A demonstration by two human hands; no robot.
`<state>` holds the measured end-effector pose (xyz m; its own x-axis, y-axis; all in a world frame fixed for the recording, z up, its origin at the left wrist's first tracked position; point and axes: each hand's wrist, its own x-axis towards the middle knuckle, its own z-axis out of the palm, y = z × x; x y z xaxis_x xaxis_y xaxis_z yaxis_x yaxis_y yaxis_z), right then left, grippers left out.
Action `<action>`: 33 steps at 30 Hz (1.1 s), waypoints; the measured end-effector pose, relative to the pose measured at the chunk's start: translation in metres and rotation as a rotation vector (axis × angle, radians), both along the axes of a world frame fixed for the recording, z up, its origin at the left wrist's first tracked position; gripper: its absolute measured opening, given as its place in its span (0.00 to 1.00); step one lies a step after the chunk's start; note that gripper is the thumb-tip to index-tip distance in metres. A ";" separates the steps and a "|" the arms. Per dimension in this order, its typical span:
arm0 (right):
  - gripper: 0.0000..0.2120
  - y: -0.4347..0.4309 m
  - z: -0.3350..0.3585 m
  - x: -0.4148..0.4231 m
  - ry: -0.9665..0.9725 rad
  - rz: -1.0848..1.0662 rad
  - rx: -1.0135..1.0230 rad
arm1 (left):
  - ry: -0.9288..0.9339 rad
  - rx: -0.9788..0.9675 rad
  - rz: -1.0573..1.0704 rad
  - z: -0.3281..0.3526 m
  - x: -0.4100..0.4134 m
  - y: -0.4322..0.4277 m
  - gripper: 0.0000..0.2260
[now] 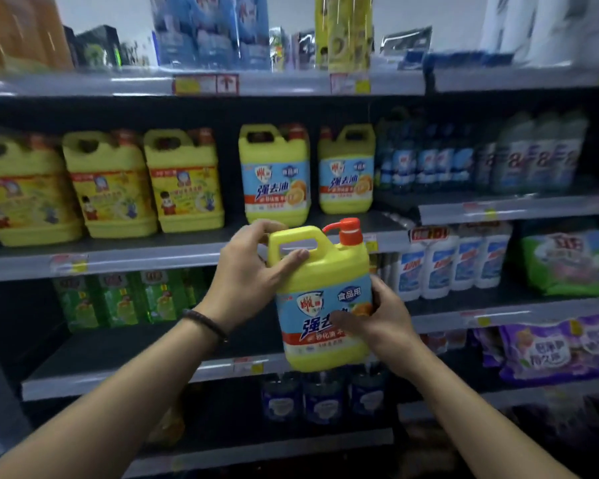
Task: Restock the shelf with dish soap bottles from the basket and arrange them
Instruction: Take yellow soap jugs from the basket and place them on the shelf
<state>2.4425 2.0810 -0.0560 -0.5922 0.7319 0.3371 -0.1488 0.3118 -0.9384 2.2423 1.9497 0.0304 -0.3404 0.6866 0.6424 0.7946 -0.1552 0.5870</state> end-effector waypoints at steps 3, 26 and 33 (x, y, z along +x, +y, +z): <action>0.28 0.019 0.034 0.002 0.087 -0.025 -0.005 | -0.254 -0.056 -0.151 0.004 0.000 0.015 0.32; 0.30 0.216 0.128 -0.060 -0.078 -0.116 0.263 | -0.065 -0.001 0.043 0.041 -0.020 0.230 0.29; 0.26 0.220 0.134 -0.074 -0.296 -0.343 0.347 | 0.042 -0.095 0.047 0.015 -0.025 0.243 0.46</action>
<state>2.3688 2.3013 0.0781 -0.4465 0.7746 0.4478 0.2691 0.5936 -0.7584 2.2172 2.1932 0.0456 -0.3478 0.7290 0.5896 0.8238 -0.0627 0.5634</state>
